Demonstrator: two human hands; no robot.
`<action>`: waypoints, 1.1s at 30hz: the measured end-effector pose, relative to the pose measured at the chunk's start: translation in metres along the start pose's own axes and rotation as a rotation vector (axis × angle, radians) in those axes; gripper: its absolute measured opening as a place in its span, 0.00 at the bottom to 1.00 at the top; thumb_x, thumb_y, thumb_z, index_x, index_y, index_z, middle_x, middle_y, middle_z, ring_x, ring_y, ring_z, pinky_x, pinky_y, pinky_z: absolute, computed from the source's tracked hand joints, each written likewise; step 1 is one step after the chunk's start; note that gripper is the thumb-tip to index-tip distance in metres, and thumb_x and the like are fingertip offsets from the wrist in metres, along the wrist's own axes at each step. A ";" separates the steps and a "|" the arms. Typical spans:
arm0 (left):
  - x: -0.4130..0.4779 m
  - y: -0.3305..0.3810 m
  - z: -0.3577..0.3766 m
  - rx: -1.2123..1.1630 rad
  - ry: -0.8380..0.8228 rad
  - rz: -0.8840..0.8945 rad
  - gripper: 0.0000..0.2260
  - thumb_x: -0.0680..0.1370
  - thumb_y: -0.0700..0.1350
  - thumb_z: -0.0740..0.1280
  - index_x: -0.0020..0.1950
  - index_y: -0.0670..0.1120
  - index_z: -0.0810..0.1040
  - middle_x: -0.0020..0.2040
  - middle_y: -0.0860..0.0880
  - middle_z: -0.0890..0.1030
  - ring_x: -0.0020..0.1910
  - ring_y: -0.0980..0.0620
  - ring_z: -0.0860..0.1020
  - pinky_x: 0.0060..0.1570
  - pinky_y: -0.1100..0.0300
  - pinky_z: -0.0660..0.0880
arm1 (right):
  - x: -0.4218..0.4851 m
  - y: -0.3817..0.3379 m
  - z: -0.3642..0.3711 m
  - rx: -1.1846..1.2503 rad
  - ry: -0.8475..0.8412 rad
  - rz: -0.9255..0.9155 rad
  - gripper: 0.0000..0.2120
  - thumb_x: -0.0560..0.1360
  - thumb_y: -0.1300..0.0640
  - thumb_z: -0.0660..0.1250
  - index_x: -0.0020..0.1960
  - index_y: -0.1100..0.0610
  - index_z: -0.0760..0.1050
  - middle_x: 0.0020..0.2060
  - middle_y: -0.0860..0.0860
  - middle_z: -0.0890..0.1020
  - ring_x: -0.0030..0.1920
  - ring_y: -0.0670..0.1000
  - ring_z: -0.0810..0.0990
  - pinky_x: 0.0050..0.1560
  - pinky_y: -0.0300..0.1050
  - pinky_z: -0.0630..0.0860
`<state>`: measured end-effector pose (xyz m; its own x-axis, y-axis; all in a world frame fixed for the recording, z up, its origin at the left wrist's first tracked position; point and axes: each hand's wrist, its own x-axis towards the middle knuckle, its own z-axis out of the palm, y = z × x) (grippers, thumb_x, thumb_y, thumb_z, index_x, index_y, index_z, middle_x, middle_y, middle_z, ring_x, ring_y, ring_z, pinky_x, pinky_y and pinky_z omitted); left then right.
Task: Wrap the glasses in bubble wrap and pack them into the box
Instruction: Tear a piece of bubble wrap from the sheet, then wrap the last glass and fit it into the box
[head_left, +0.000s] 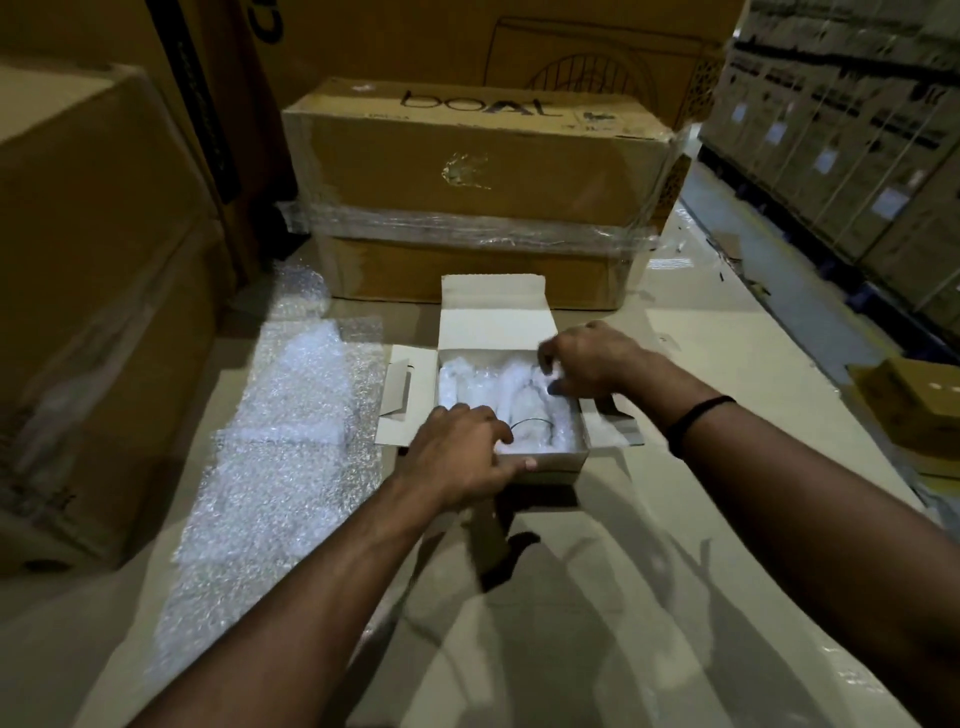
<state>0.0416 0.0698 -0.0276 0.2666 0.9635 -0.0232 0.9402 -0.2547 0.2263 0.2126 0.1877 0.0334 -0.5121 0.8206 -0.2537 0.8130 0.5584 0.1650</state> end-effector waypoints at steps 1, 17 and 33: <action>-0.004 -0.003 0.000 0.025 0.031 0.031 0.27 0.75 0.71 0.56 0.57 0.53 0.81 0.56 0.52 0.81 0.54 0.48 0.75 0.56 0.51 0.68 | -0.006 0.002 0.005 -0.067 -0.028 -0.009 0.18 0.72 0.39 0.68 0.57 0.47 0.75 0.57 0.49 0.81 0.58 0.53 0.77 0.64 0.51 0.65; -0.017 0.002 0.011 0.055 -0.019 -0.006 0.32 0.75 0.72 0.54 0.62 0.50 0.80 0.59 0.47 0.79 0.63 0.46 0.70 0.65 0.48 0.60 | -0.021 -0.013 0.053 -0.133 -0.152 0.092 0.28 0.74 0.39 0.65 0.69 0.52 0.71 0.73 0.49 0.67 0.77 0.54 0.52 0.73 0.65 0.43; -0.135 -0.143 0.027 0.028 0.151 -0.518 0.11 0.76 0.58 0.65 0.51 0.55 0.83 0.58 0.56 0.79 0.58 0.51 0.75 0.54 0.57 0.73 | -0.078 -0.214 0.111 0.602 0.426 -0.084 0.33 0.73 0.37 0.55 0.71 0.55 0.70 0.71 0.57 0.71 0.70 0.56 0.70 0.71 0.45 0.62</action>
<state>-0.1229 -0.0257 -0.0831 -0.2652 0.9641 0.0154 0.9463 0.2572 0.1958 0.1096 -0.0090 -0.0883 -0.5432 0.8223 0.1695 0.7145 0.5587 -0.4210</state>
